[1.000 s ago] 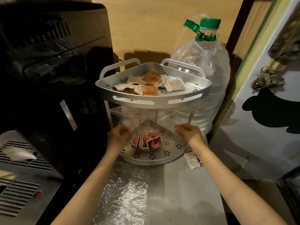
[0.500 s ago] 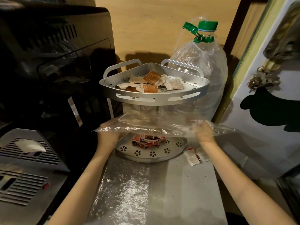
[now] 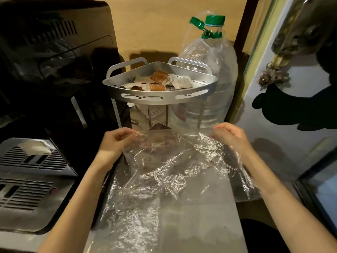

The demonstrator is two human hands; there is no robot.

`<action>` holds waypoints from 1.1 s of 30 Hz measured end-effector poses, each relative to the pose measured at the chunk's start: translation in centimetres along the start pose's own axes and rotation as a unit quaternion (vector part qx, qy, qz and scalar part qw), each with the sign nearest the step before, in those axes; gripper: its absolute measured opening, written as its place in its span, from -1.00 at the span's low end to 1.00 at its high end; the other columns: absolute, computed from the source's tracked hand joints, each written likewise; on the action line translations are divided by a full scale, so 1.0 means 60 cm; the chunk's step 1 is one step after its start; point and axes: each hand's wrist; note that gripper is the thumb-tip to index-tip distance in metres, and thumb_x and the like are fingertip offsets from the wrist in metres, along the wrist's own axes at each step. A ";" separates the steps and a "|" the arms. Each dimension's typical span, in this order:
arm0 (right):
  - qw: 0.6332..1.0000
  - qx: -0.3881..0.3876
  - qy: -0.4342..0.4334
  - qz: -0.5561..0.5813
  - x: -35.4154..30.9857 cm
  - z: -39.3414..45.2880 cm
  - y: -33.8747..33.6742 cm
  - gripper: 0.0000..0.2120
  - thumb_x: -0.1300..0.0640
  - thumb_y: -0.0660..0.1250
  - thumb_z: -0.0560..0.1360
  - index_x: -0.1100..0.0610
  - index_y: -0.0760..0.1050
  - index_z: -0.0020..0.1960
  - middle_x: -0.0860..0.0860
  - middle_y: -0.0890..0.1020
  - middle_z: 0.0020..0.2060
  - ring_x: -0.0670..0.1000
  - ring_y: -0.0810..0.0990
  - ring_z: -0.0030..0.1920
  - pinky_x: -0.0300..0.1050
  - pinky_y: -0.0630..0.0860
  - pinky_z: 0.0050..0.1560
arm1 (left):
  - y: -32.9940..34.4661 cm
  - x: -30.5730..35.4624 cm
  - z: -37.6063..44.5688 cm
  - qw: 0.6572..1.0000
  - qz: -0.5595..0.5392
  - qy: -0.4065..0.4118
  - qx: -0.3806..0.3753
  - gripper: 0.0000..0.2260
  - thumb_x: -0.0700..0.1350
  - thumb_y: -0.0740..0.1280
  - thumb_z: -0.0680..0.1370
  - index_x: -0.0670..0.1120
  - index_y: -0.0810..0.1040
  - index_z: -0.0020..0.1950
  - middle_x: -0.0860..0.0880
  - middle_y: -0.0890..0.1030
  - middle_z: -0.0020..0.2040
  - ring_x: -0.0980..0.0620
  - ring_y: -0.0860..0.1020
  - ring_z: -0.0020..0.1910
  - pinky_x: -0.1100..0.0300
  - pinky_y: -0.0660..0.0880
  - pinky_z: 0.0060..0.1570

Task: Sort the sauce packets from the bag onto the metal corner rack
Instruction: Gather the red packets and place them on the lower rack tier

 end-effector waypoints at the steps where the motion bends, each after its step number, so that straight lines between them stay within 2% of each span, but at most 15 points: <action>1: 1.000 0.000 0.002 0.001 -0.001 -0.008 -0.005 -0.93 0.17 0.35 0.46 0.07 0.59 -0.09 -0.05 0.65 -0.18 -0.17 0.59 -0.17 -0.38 0.49 -0.14 | 0.001 0.001 -0.006 1.000 -0.014 -0.009 -0.008 -0.92 -0.24 0.36 0.46 -0.08 0.61 -0.16 0.19 0.67 -0.35 0.28 0.61 -0.32 0.49 0.47 -0.32; 3: 0.999 0.002 0.022 0.027 0.003 -0.023 -0.015 -0.91 0.18 0.37 0.44 0.03 0.60 -0.10 -0.02 0.66 -0.16 -0.09 0.61 -0.13 -0.38 0.50 -0.12 | 0.002 0.002 -0.017 0.998 -0.046 -0.030 -0.026 -0.88 -0.17 0.40 0.40 -0.05 0.64 -0.08 0.13 0.70 -0.23 0.20 0.64 -0.19 0.45 0.51 -0.24; 5: 0.998 -0.005 0.043 0.055 0.007 -0.037 -0.024 -0.86 0.18 0.37 0.44 0.00 0.62 -0.05 0.03 0.67 -0.05 0.00 0.63 -0.04 -0.25 0.52 -0.02 | 0.002 -0.004 -0.027 0.994 -0.087 -0.053 -0.045 -0.79 -0.13 0.41 0.33 0.05 0.66 -0.05 0.05 0.71 -0.14 0.10 0.65 -0.11 0.38 0.56 -0.15; 7: 0.991 -0.019 0.082 0.102 0.015 -0.049 -0.028 -0.81 0.21 0.35 0.46 0.02 0.61 0.02 0.04 0.66 0.02 0.00 0.65 -0.01 -0.23 0.57 -0.10 | 0.004 -0.011 -0.035 0.987 -0.126 -0.083 -0.057 -0.76 -0.16 0.39 0.35 0.08 0.65 -0.03 -0.01 0.71 -0.11 0.04 0.65 -0.09 0.28 0.59 -0.10; 9: 0.977 -0.034 0.127 0.167 0.017 -0.059 -0.026 -0.80 0.27 0.30 0.47 0.12 0.59 0.06 0.01 0.70 -0.11 -0.07 0.68 -0.16 -0.29 0.58 -0.30 | 0.012 -0.015 -0.046 0.979 -0.151 -0.119 -0.068 -0.76 -0.24 0.32 0.45 0.02 0.62 0.04 -0.02 0.71 -0.07 0.05 0.65 -0.04 0.19 0.58 -0.01; 11: 0.970 -0.041 0.155 0.184 0.018 -0.068 -0.021 -0.82 0.28 0.27 0.49 0.12 0.58 0.01 -0.05 0.70 -0.21 -0.11 0.67 -0.22 -0.33 0.56 -0.33 | 0.019 -0.018 -0.056 0.975 -0.152 -0.138 -0.083 -0.78 -0.28 0.23 0.52 -0.04 0.58 0.04 0.05 0.71 -0.17 0.17 0.65 -0.11 0.29 0.55 -0.10; 14: 0.972 -0.039 0.182 0.145 0.026 -0.081 -0.014 -0.82 0.19 0.21 0.54 0.02 0.57 -0.01 -0.15 0.64 -0.13 -0.15 0.63 -0.09 -0.35 0.51 -0.21 | 0.026 -0.026 -0.070 0.971 -0.150 -0.162 -0.094 -0.87 -0.24 0.25 0.52 -0.06 0.54 -0.01 0.17 0.69 -0.29 0.23 0.63 -0.23 0.32 0.53 -0.22; 16: 0.950 -0.054 0.237 0.195 0.027 -0.093 -0.011 -0.81 0.11 0.17 0.56 0.03 0.55 0.05 -0.05 0.65 -0.11 -0.08 0.66 -0.15 -0.19 0.56 -0.19 | 0.022 -0.040 -0.075 0.968 -0.151 -0.180 -0.089 -0.86 -0.17 0.37 0.38 -0.02 0.56 -0.08 0.17 0.68 -0.26 0.15 0.61 -0.17 0.22 0.49 -0.12; 19: 0.912 -0.075 0.315 0.251 0.032 -0.103 -0.011 -0.62 -0.13 0.08 0.56 0.10 0.51 0.10 0.12 0.65 -0.02 0.13 0.60 0.02 0.08 0.48 0.09 | 0.017 -0.057 -0.084 0.946 -0.231 -0.212 -0.085 -0.92 -0.14 0.33 0.39 -0.02 0.61 -0.18 -0.01 0.70 -0.17 0.01 0.64 -0.18 0.18 0.55 -0.28; 21: 0.927 -0.110 0.317 0.168 0.040 -0.107 -0.010 -0.50 -0.25 0.15 0.48 0.09 0.48 0.21 0.02 0.58 0.14 0.05 0.50 0.19 0.11 0.36 0.30 | 0.016 -0.064 -0.093 0.931 -0.275 -0.222 -0.088 -0.81 -0.20 0.23 0.42 -0.04 0.65 -0.20 -0.09 0.70 -0.13 -0.03 0.67 -0.13 0.20 0.60 -0.33; 23: 0.947 -0.132 0.286 0.064 0.038 -0.116 -0.003 -0.61 -0.13 0.29 0.45 0.08 0.52 0.18 -0.07 0.61 0.07 -0.05 0.54 0.10 0.00 0.32 0.30 | 0.011 -0.069 -0.102 0.912 -0.322 -0.238 -0.092 -0.74 -0.19 0.18 0.41 -0.09 0.65 -0.09 -0.15 0.69 -0.06 -0.09 0.66 -0.05 0.15 0.62 -0.26; 26: 0.961 -0.114 0.247 0.046 0.046 -0.119 0.001 -0.74 0.10 0.36 0.46 0.27 0.57 0.05 0.10 0.69 -0.13 0.05 0.66 -0.12 0.13 0.42 0.14 | 0.007 -0.084 -0.115 0.875 -0.379 -0.282 -0.107 -0.56 0.09 0.14 0.46 -0.11 0.45 0.25 -0.22 0.59 0.16 -0.21 0.58 0.11 -0.06 0.59 -0.19; 29: 0.963 -0.092 0.251 0.042 0.055 -0.116 0.002 -0.79 0.07 0.35 0.47 0.19 0.59 0.01 0.07 0.69 -0.12 0.04 0.65 -0.09 0.09 0.40 0.21 | 0.018 -0.087 -0.135 0.890 -0.276 -0.332 -0.145 -0.36 0.29 0.37 0.31 -0.08 0.49 0.25 -0.14 0.58 0.21 -0.17 0.53 0.19 -0.13 0.49 0.11; 31: 0.962 -0.101 0.254 0.025 0.064 -0.113 0.005 -0.81 0.04 0.33 0.49 0.13 0.60 -0.01 0.03 0.69 -0.10 0.02 0.63 -0.03 -0.01 0.42 0.17 | 0.028 -0.092 -0.149 0.905 -0.203 -0.342 -0.151 -0.31 0.05 0.58 0.16 -0.10 0.51 0.24 -0.11 0.62 0.13 -0.08 0.60 0.05 0.06 0.54 0.04; 33: 0.961 -0.109 0.253 -0.009 0.073 -0.109 0.006 -0.79 0.01 0.34 0.47 0.12 0.61 -0.01 0.04 0.68 -0.05 0.00 0.62 0.00 -0.06 0.49 0.12 | 0.033 -0.102 -0.158 0.905 -0.198 -0.366 -0.090 -0.23 -0.27 0.51 0.29 -0.21 0.23 0.42 -0.23 0.56 0.18 -0.09 0.62 -0.04 0.13 0.56 -0.07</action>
Point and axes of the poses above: each hand's wrist, its own z-axis towards the middle knuckle, its own y-axis out of the palm, x = y × z
